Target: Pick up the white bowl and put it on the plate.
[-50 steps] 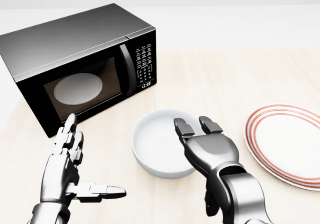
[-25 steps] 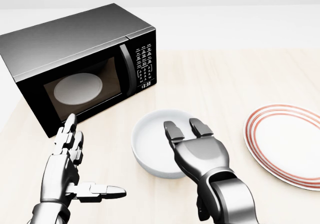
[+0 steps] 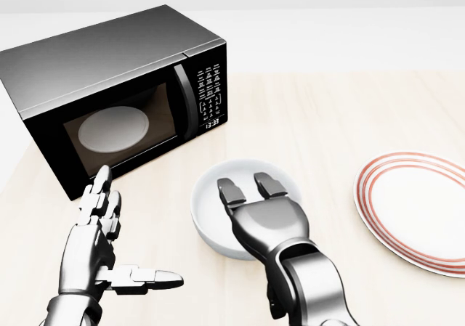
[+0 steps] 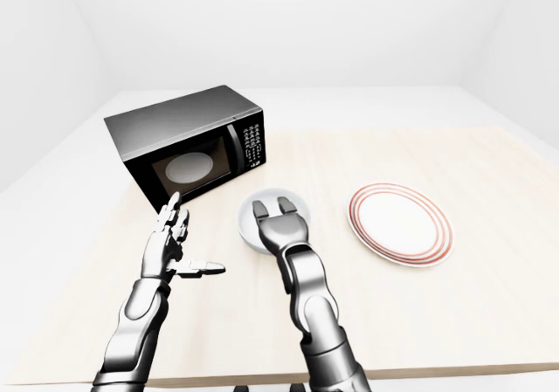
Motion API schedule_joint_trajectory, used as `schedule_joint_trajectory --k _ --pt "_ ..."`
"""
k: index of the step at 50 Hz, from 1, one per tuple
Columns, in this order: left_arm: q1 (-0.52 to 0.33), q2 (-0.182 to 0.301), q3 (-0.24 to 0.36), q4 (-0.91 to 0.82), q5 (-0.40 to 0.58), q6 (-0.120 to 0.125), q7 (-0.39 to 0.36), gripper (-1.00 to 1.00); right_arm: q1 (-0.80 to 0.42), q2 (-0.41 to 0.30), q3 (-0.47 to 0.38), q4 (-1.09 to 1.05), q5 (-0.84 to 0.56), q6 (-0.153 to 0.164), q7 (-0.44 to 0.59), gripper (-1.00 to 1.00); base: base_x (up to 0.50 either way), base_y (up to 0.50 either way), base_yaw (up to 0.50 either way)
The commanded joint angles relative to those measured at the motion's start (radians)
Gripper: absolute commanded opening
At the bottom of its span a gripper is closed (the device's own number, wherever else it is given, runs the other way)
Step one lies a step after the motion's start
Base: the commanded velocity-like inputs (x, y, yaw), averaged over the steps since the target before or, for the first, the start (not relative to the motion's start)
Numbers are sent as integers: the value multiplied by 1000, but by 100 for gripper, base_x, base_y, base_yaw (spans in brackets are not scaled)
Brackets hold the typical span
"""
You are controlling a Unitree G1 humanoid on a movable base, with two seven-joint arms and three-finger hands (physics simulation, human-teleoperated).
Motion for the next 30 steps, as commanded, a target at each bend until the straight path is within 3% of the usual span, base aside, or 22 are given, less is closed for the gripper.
schedule_joint_trajectory --k 1,30 --pt "-3 1 1 8 2 -3 5 100 -19 17 15 49 -4 0 0 100 0 0 0" --pt "-3 1 1 8 3 -3 5 100 -39 -2 -4 173 6 0 -4 100 0 0 0"
